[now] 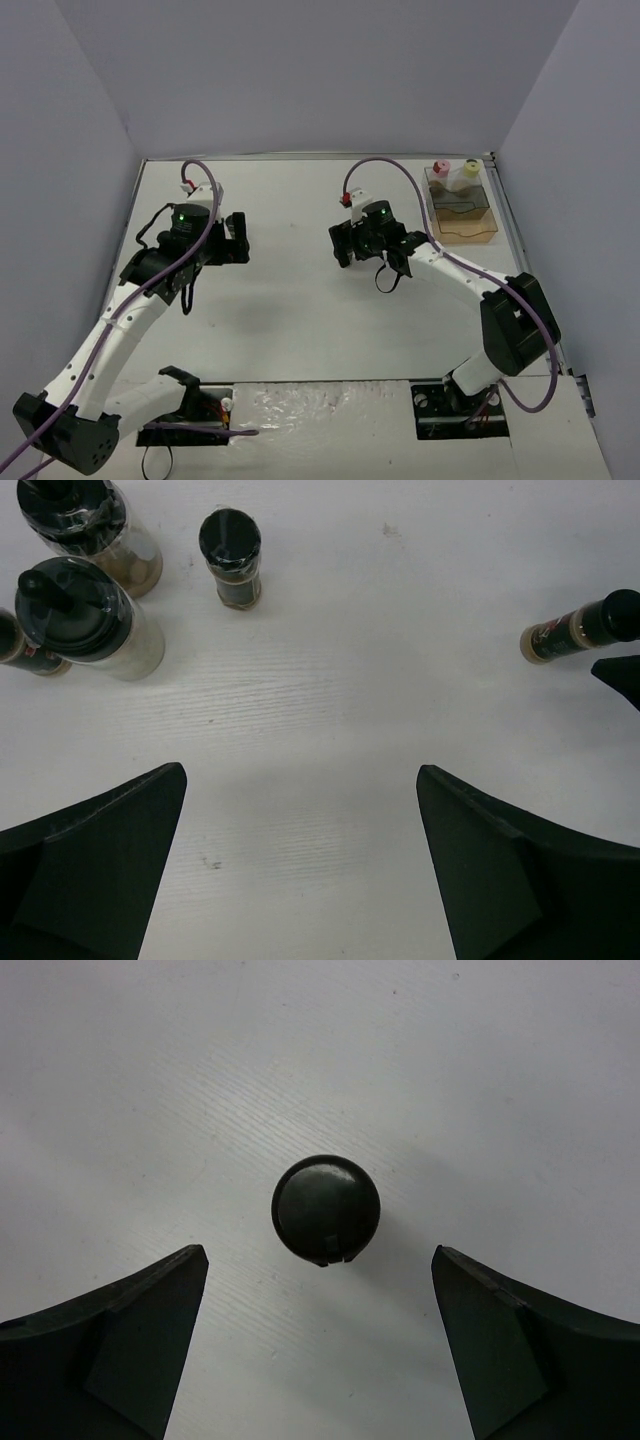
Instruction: Organize the condiment bottles
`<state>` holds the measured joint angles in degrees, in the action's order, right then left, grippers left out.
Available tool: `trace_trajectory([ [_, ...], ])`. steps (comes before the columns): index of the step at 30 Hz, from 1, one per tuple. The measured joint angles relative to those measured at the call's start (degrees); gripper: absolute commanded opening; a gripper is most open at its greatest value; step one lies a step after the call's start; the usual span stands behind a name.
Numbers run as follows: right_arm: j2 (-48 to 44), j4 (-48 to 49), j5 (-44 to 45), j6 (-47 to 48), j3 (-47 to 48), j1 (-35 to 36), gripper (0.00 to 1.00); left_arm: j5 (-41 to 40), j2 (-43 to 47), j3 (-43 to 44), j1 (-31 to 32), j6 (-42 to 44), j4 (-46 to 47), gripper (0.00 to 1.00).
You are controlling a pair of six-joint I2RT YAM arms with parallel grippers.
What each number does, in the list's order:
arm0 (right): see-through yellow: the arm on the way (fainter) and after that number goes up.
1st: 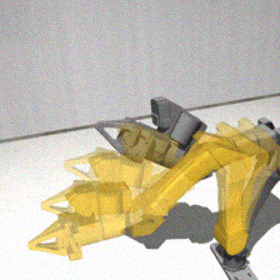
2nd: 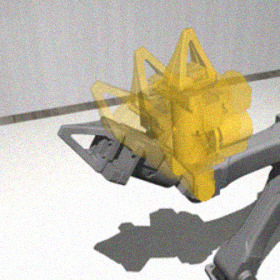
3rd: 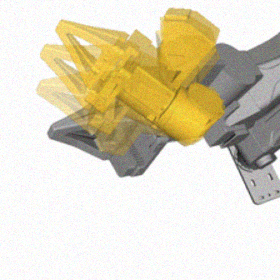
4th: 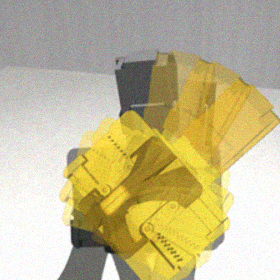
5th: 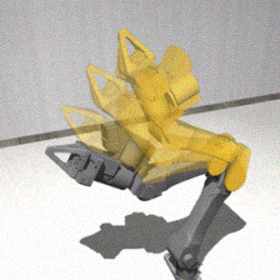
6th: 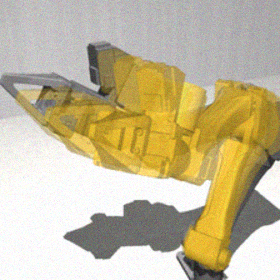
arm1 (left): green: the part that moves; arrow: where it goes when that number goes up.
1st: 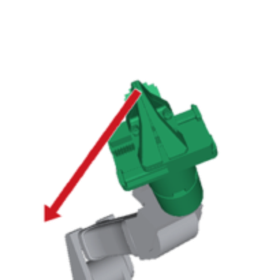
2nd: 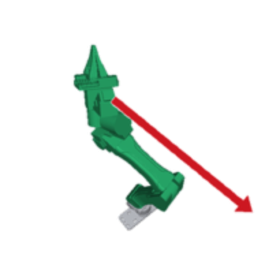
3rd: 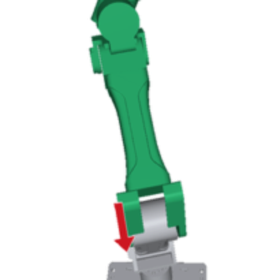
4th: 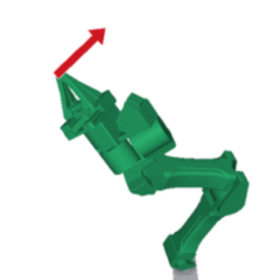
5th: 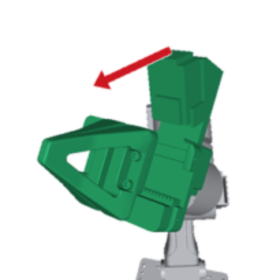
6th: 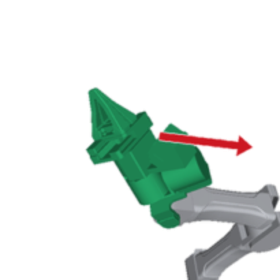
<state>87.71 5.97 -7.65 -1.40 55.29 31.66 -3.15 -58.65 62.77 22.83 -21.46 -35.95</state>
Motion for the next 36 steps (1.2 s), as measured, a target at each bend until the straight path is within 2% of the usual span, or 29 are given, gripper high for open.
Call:
trace_trajectory([
  [4,3.8,0.6,0.2,0.9,2.0,0.0,0.78,5.0,-0.9,-1.6,-4.7,-0.5,2.7,0.97],
  [8,6.0,1.5,0.4,1.2,2.4,0.3,0.66,7.8,-1.9,-2.7,-8.7,-1.1,3.4,0.97],
  [15,7.7,2.3,1.7,1.6,3.4,0.3,0.23,7.6,-1.1,-2.7,-9.0,0.0,3.2,0.97],
  [18,7.8,2.5,2.8,1.7,3.5,0.3,0.14,7.4,0.1,-2.7,-9.0,0.4,3.2,0.97],
  [25,6.7,-0.7,6.2,1.5,5.0,-2.3,0.09,7.2,1.1,-2.7,-9.0,1.7,3.1,0.97],
  [36,3.8,-4.5,11.6,-1.1,19.1,-28.5,0.07,6.1,1.0,-2.7,-9.0,1.9,3.0,0.97],
])
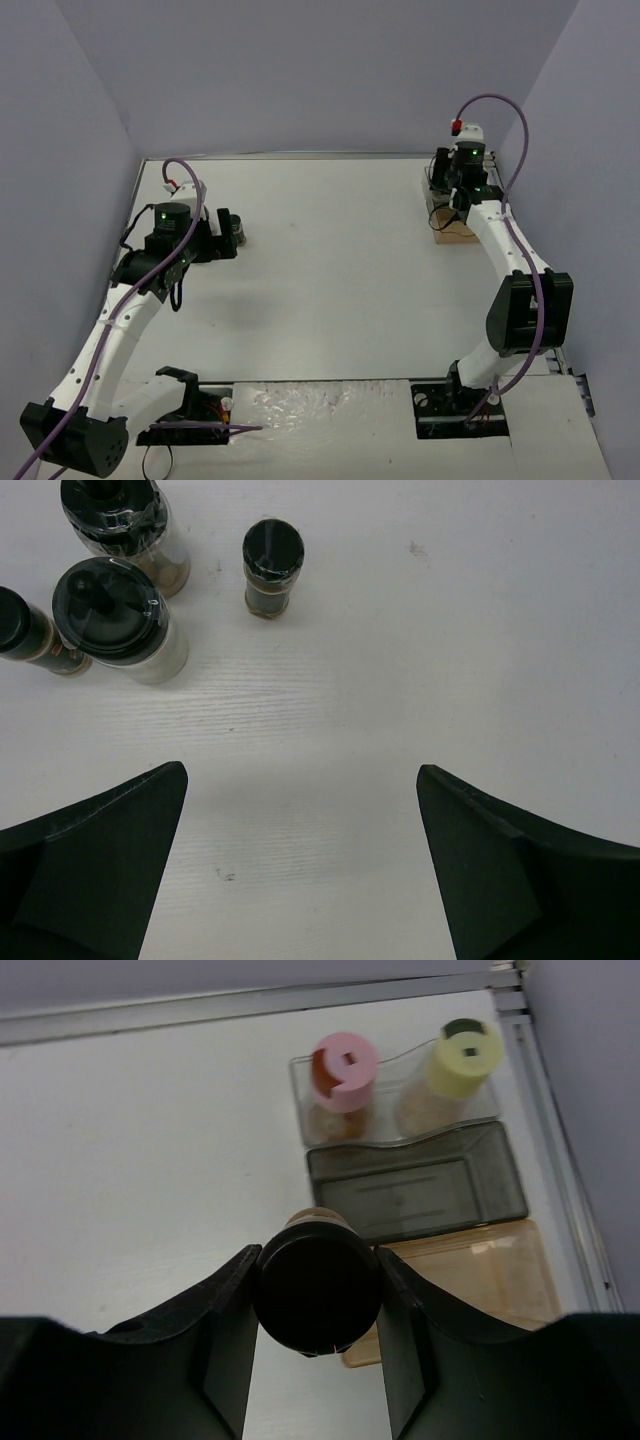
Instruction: Organize the condiment bottles
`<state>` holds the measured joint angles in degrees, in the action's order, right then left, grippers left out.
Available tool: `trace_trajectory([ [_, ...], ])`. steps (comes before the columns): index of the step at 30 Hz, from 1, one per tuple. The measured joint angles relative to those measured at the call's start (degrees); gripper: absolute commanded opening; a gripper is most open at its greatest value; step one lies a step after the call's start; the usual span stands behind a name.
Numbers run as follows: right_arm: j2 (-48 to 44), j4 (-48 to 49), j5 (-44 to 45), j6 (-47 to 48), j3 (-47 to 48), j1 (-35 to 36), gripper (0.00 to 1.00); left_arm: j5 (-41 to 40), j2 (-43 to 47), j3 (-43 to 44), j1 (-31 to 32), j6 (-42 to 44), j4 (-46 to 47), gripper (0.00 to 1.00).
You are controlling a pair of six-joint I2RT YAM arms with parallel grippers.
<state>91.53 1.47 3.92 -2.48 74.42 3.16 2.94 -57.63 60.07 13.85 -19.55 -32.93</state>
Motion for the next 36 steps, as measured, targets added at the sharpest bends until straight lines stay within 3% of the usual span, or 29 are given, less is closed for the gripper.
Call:
trace_trajectory([
  [10,12.8,-0.9,-0.8,-1.1,9.9,-11.9,0.07,0.4,-1.3,-0.9,-0.2,0.0,0.2,0.97],
  [24,21.7,-0.7,-1.4,-1.0,12.6,-14.7,0.06,0.8,-1.9,-0.9,-1.2,0.0,0.2,0.97],
  [36,26.2,2.2,-1.3,-1.0,13.6,-16.3,0.22,1.7,-2.4,-1.0,-1.7,0.0,0.3,0.97],
])
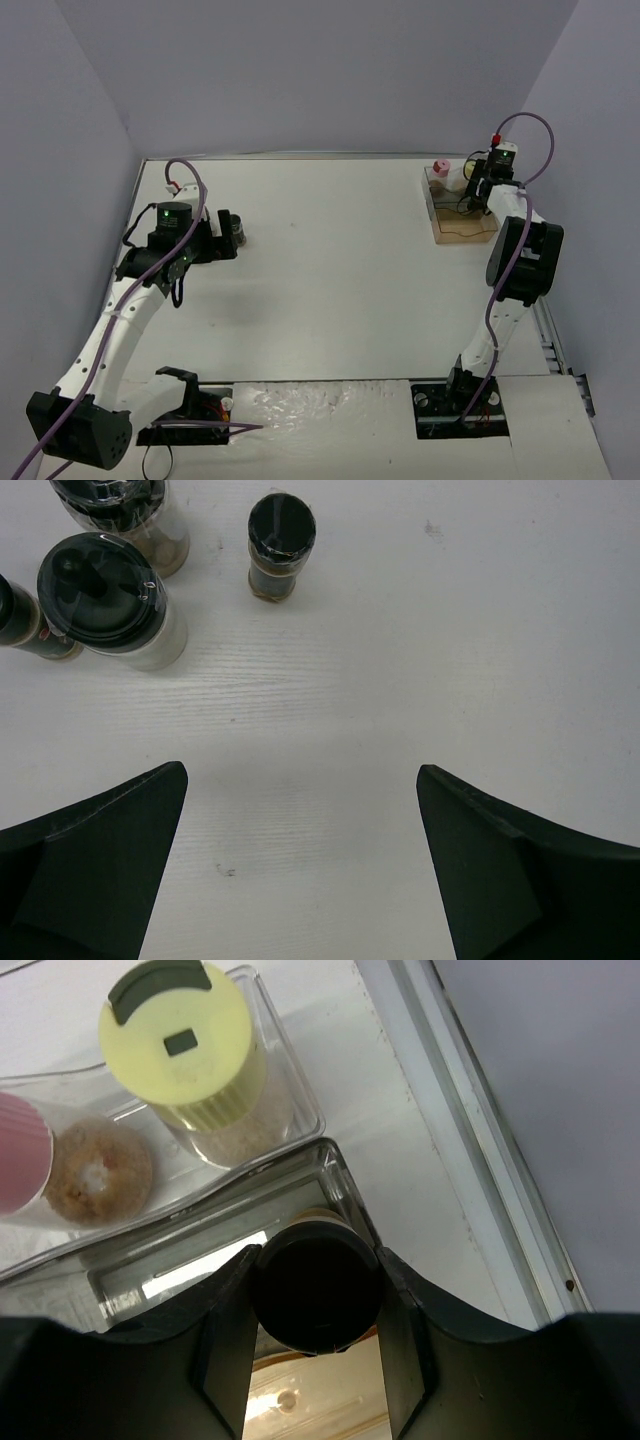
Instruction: Organize the condiment bottles
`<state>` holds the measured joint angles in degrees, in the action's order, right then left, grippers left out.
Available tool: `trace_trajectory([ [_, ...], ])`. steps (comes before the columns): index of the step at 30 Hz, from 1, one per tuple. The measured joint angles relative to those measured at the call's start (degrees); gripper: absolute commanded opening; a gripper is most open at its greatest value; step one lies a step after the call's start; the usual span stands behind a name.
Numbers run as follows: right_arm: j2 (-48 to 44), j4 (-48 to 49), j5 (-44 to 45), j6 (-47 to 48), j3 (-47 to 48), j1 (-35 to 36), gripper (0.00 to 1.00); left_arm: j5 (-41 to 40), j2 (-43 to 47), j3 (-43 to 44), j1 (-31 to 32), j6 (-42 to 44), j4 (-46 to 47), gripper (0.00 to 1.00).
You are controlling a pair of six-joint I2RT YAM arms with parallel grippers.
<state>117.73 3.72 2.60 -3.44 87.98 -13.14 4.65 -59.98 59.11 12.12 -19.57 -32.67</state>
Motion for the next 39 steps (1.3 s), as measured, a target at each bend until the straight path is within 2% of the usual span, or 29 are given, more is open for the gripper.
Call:
trace_trajectory([
  [3,0.5,0.4,0.1,0.0,0.4,-0.1,0.28,0.1,-0.1,0.0,-0.3,0.0,0.0,0.97],
  [9,0.7,0.9,0.1,-0.4,0.4,-0.3,0.6,0.1,-0.3,0.0,-0.5,0.0,0.0,0.97],
  [14,0.5,0.8,-0.5,-0.9,0.1,-0.4,0.82,0.3,-0.8,0.0,-0.6,0.0,0.0,0.97],
  [20,-4.6,0.3,-1.4,-1.3,-3.6,-0.4,0.92,0.6,-2.1,0.0,-0.6,-0.2,0.2,0.97],
  [27,-21.1,-0.6,-5.2,-4.8,-11.0,-0.4,1.0,1.9,-8.7,0.3,0.0,-2.1,0.7,0.97],
  [33,-40.9,-0.1,-12.7,-9.7,-23.0,-0.3,1.0,0.1,-19.6,8.5,2.6,-2.6,0.3,0.95],
  [39,-54.0,5.0,-18.3,-15.4,-35.0,0.8,1.0,-4.6,-30.7,19.5,3.6,-2.7,-0.5,0.93],
])
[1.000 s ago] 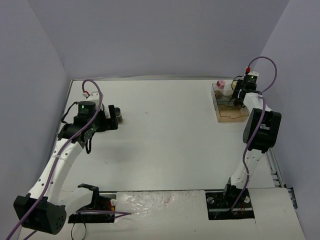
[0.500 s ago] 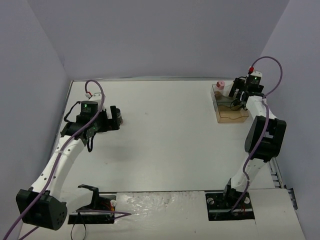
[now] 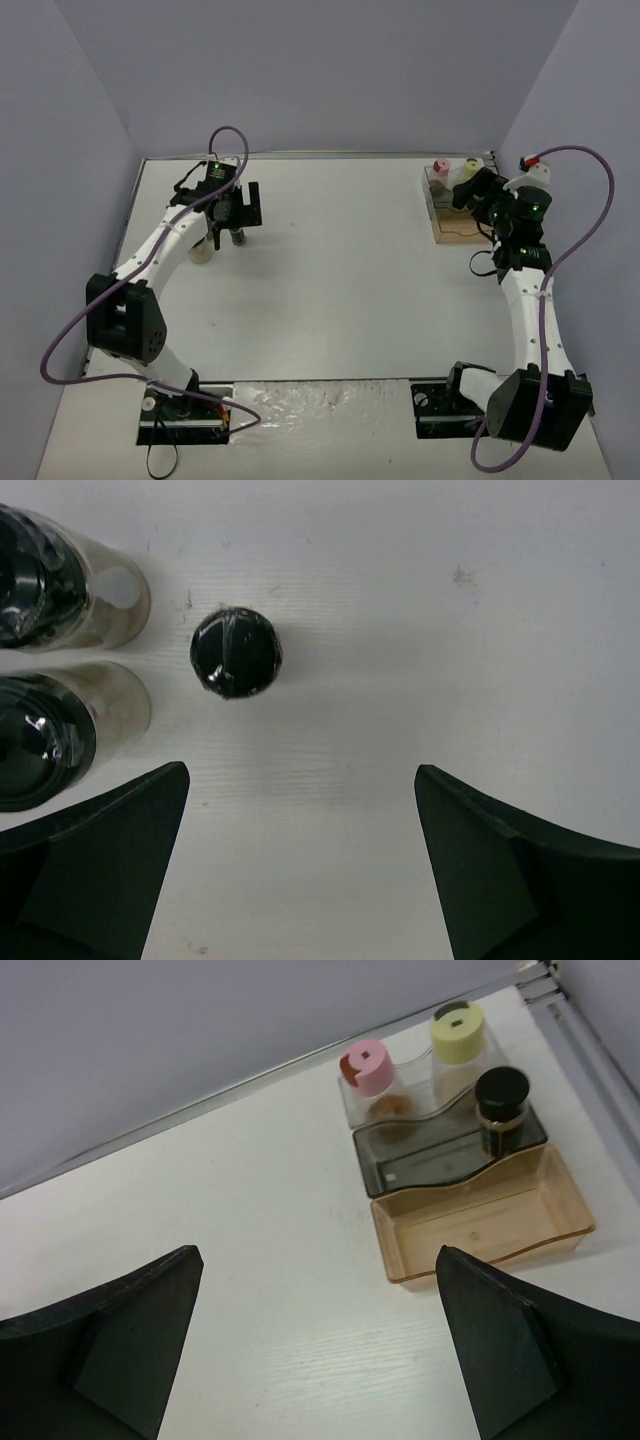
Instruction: Organize the condiment bottles
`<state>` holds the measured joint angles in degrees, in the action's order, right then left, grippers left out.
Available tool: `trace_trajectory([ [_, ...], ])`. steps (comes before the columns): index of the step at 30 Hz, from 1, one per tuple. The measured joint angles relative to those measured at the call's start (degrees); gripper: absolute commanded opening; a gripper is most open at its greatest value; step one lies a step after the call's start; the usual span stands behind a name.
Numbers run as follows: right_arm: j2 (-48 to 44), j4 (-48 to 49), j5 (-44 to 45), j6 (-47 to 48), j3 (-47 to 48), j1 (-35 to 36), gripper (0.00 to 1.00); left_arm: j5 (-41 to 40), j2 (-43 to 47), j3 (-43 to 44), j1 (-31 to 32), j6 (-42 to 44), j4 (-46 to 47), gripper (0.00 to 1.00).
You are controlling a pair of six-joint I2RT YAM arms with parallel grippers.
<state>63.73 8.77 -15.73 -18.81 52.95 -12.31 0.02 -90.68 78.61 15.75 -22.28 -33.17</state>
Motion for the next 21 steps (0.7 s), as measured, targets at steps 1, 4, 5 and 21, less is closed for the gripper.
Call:
trace_trajectory([
  [1,-1.1,0.4,-0.7,-0.7,-1.6,0.1,1.0,-0.8,-1.7,1.4,0.0,-0.2,0.0,0.92],
  [4,-2.0,1.0,-2.6,-2.2,-4.9,0.6,1.0,-2.9,-6.0,3.9,-0.1,-0.7,-0.1,0.9],
  [5,-2.0,1.0,-3.1,-2.4,-5.5,0.7,1.0,-3.6,-7.4,4.5,-0.1,-0.9,-0.4,0.89],
  [21,-2.5,1.3,-4.5,-2.0,-6.6,6.2,1.0,-4.7,-18.6,9.1,-1.7,-1.6,-1.1,0.26],
])
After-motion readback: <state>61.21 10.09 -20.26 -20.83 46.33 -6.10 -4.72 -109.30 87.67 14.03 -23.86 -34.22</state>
